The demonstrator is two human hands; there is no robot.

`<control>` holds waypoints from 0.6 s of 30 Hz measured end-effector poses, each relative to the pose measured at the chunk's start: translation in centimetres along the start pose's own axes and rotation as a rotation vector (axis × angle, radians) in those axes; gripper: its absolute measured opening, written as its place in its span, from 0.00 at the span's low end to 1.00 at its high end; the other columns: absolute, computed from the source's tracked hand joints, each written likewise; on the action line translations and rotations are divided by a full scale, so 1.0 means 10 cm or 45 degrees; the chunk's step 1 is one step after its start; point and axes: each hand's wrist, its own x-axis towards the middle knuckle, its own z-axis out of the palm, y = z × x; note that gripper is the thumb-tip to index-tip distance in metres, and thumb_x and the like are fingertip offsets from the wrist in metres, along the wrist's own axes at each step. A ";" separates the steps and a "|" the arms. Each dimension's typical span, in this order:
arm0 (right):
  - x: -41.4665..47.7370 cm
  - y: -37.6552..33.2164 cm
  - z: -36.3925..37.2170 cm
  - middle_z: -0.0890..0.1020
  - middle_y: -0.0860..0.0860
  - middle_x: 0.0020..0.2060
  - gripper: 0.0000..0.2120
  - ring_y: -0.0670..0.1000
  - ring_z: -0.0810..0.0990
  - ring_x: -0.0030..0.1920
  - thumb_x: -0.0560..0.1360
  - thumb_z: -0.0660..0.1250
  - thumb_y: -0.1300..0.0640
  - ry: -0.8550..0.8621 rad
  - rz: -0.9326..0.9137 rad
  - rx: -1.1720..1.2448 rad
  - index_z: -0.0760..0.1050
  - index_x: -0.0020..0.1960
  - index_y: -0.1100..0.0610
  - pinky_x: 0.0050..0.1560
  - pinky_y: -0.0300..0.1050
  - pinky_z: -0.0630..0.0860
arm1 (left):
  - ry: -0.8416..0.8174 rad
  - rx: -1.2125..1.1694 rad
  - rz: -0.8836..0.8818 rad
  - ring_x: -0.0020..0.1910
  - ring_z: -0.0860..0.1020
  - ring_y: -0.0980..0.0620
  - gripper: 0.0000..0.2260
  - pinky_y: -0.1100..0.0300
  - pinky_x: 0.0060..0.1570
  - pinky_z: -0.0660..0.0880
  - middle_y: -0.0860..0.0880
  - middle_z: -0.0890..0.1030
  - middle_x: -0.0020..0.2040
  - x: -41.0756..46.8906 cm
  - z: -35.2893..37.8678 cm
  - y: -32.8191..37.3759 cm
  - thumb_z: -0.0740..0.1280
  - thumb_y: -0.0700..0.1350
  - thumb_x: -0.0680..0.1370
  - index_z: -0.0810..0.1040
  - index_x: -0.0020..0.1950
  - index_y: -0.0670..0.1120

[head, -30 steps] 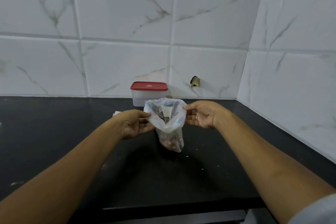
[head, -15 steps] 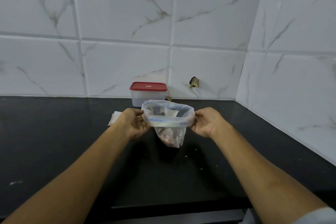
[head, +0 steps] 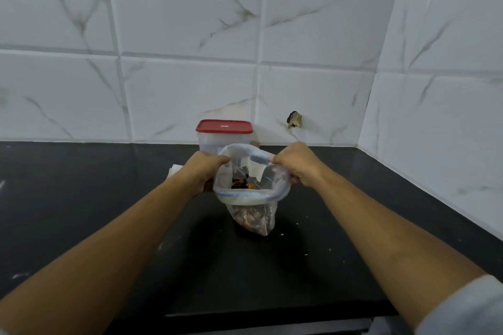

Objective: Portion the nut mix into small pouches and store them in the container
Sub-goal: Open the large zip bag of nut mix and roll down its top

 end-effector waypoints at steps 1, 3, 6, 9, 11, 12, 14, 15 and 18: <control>0.00 -0.02 0.01 0.86 0.60 0.44 0.08 0.53 0.83 0.35 0.77 0.71 0.62 -0.017 -0.004 0.025 0.82 0.53 0.65 0.27 0.42 0.77 | -0.019 -0.011 -0.002 0.49 0.83 0.42 0.16 0.48 0.44 0.82 0.39 0.84 0.53 0.02 0.01 0.02 0.71 0.47 0.80 0.80 0.62 0.37; -0.02 -0.06 0.04 0.84 0.59 0.40 0.07 0.50 0.81 0.29 0.78 0.70 0.63 -0.063 0.011 0.107 0.81 0.53 0.65 0.24 0.39 0.74 | -0.045 -0.034 0.005 0.52 0.84 0.40 0.16 0.43 0.55 0.82 0.39 0.85 0.52 0.04 0.02 0.06 0.72 0.47 0.79 0.81 0.61 0.37; -0.04 -0.10 0.04 0.83 0.58 0.38 0.07 0.50 0.80 0.28 0.80 0.69 0.60 -0.136 0.054 0.225 0.79 0.55 0.63 0.28 0.43 0.79 | -0.054 0.023 0.052 0.51 0.84 0.41 0.15 0.45 0.54 0.82 0.40 0.86 0.50 0.06 0.06 0.11 0.73 0.49 0.78 0.82 0.57 0.39; 0.01 -0.10 0.05 0.85 0.59 0.42 0.11 0.52 0.82 0.33 0.79 0.72 0.56 -0.143 0.054 0.270 0.80 0.57 0.63 0.33 0.46 0.82 | -0.044 0.048 0.084 0.50 0.84 0.42 0.12 0.49 0.48 0.82 0.40 0.85 0.50 0.09 0.08 0.13 0.72 0.48 0.79 0.82 0.57 0.40; 0.03 -0.10 0.05 0.85 0.59 0.42 0.14 0.52 0.83 0.32 0.79 0.73 0.53 -0.146 0.050 0.276 0.80 0.57 0.63 0.32 0.46 0.81 | -0.051 0.041 0.090 0.48 0.84 0.43 0.12 0.52 0.44 0.81 0.40 0.85 0.50 0.11 0.10 0.13 0.70 0.47 0.80 0.82 0.58 0.40; 0.04 -0.10 0.05 0.85 0.59 0.41 0.15 0.52 0.83 0.32 0.78 0.74 0.52 -0.153 0.041 0.264 0.80 0.57 0.63 0.31 0.45 0.80 | -0.054 0.033 0.096 0.47 0.84 0.45 0.12 0.54 0.41 0.79 0.41 0.85 0.49 0.11 0.11 0.14 0.70 0.47 0.81 0.82 0.58 0.40; 0.04 -0.12 0.05 0.85 0.58 0.41 0.14 0.52 0.83 0.32 0.78 0.75 0.53 -0.157 0.035 0.257 0.80 0.55 0.63 0.31 0.44 0.79 | -0.072 -0.026 0.090 0.47 0.83 0.46 0.12 0.56 0.39 0.78 0.41 0.85 0.50 0.12 0.12 0.15 0.69 0.47 0.81 0.82 0.59 0.40; 0.05 -0.13 0.04 0.85 0.58 0.42 0.12 0.53 0.84 0.34 0.78 0.74 0.55 -0.150 0.055 0.279 0.80 0.55 0.63 0.30 0.44 0.80 | -0.085 -0.072 0.070 0.47 0.83 0.46 0.13 0.55 0.39 0.78 0.41 0.85 0.50 0.12 0.12 0.16 0.69 0.47 0.81 0.82 0.59 0.40; 0.12 -0.14 0.00 0.87 0.60 0.50 0.11 0.57 0.87 0.46 0.78 0.73 0.59 -0.190 0.194 0.481 0.80 0.58 0.64 0.43 0.53 0.86 | -0.113 -0.198 -0.037 0.43 0.81 0.46 0.13 0.54 0.37 0.77 0.41 0.85 0.51 0.12 0.10 0.19 0.70 0.49 0.80 0.83 0.58 0.40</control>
